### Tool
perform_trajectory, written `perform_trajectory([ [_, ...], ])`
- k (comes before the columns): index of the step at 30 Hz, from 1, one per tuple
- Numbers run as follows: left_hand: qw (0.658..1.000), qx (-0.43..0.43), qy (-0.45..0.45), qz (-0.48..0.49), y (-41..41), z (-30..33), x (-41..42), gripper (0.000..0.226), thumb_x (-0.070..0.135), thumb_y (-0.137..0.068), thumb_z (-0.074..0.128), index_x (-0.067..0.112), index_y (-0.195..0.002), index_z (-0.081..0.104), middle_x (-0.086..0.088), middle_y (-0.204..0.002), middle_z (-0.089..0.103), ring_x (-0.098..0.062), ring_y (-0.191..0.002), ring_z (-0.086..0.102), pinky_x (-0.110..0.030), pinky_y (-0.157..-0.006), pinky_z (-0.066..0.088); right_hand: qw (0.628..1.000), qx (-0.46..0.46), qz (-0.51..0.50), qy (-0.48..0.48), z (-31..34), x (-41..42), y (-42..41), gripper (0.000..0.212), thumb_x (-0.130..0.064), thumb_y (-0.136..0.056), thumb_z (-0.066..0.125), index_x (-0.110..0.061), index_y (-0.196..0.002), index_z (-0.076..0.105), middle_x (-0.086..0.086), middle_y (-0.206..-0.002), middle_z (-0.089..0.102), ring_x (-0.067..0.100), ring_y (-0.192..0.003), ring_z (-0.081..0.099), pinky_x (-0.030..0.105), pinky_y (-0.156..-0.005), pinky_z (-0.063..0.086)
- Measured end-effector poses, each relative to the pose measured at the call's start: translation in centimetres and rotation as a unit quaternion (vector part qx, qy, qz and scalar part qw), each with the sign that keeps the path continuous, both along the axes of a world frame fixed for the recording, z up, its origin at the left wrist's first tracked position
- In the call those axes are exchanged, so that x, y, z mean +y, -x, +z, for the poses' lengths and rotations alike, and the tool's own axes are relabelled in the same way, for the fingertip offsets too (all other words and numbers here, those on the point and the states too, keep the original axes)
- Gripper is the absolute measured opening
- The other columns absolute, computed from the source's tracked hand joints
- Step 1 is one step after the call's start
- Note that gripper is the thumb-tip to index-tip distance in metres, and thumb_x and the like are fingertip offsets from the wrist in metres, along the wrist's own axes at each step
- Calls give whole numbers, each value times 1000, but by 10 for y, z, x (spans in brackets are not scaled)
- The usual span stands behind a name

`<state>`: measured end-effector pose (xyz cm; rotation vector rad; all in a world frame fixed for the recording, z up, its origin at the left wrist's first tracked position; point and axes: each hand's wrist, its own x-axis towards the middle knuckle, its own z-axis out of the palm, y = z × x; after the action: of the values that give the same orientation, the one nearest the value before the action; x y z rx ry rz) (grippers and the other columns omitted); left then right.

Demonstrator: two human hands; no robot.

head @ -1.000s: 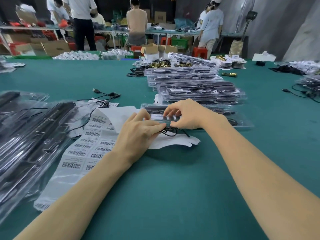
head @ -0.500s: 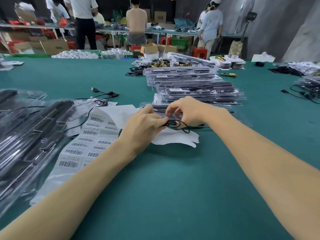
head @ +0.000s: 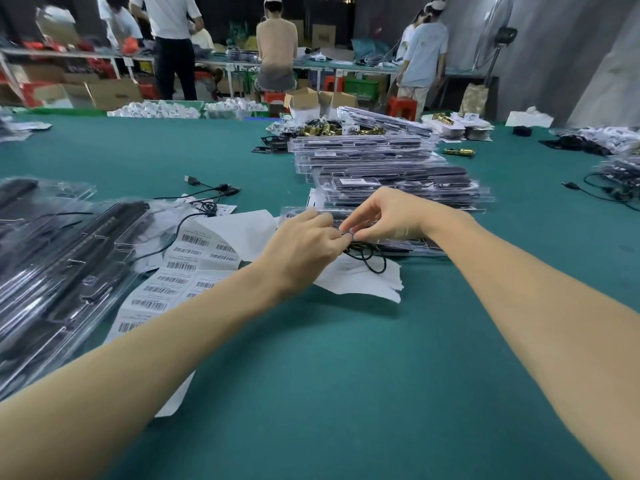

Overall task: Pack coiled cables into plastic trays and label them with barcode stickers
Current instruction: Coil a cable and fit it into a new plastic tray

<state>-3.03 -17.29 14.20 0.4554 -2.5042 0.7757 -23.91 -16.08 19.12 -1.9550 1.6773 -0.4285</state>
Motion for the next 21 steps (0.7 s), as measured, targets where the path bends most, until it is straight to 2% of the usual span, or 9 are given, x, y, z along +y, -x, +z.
perform_trajectory([
  [3,1000,-4,-9,0,3,-8,1,25,1,-81,67,16,-99,75,7,-82,72,-19,-77,64,-29,-68,51,997,70,25,33,-2,1,-7,31,-13,-82,72,-29,-108,76,-13,-105,74,2,-99,69,31,-95,55],
  [7,999,34,-16,-16,0,-17,5,16,2,-76,78,14,-85,74,4,-68,65,-21,-68,62,-29,-59,49,986,153,46,45,-8,-2,-13,44,-17,-82,77,-23,-124,66,-4,-122,67,13,-112,62,32,-100,50],
  [10,998,52,-18,-17,-1,-20,3,16,0,-76,78,12,-86,74,2,-69,65,-23,-70,61,-30,-62,49,978,192,60,63,-8,-5,-15,47,-22,-85,76,-21,-131,64,-1,-120,68,15,-106,63,35,-97,51],
  [13,998,57,-14,-23,-4,-21,2,17,-3,-76,75,11,-85,73,1,-72,67,-24,-73,62,-31,-64,50,970,217,77,79,-11,-5,-19,42,-19,-85,72,-21,-127,66,-2,-110,69,17,-96,63,37,-91,53],
  [15,998,62,-6,-13,-5,-21,2,18,-3,-75,75,14,-80,71,3,-70,65,-22,-70,60,-29,-63,46,969,215,78,99,-13,-5,-19,41,-13,-83,68,-19,-123,68,-1,-106,70,18,-92,64,38,-88,53],
  [17,998,68,-2,5,-5,-20,1,19,-2,-75,75,16,-78,69,5,-69,65,-21,-67,58,-28,-60,43,978,165,59,110,-13,-5,-17,41,-9,-83,65,-19,-123,71,0,-107,73,15,-92,68,36,-89,55],
  [19,997,74,-13,16,-3,-19,-1,18,-2,-76,74,15,-81,70,5,-71,67,-21,-67,58,-29,-60,44,986,119,43,107,-11,-4,-14,43,-6,-84,64,-18,-124,71,0,-113,74,10,-94,70,30,-90,57],
  [21,997,67,-33,31,-1,-17,-4,17,0,-79,73,15,-88,73,6,-76,70,-21,-70,61,-29,-60,46,989,98,39,104,-9,-3,-11,41,-6,-83,66,-18,-122,73,-3,-115,73,3,-93,69,18,-86,56],
])
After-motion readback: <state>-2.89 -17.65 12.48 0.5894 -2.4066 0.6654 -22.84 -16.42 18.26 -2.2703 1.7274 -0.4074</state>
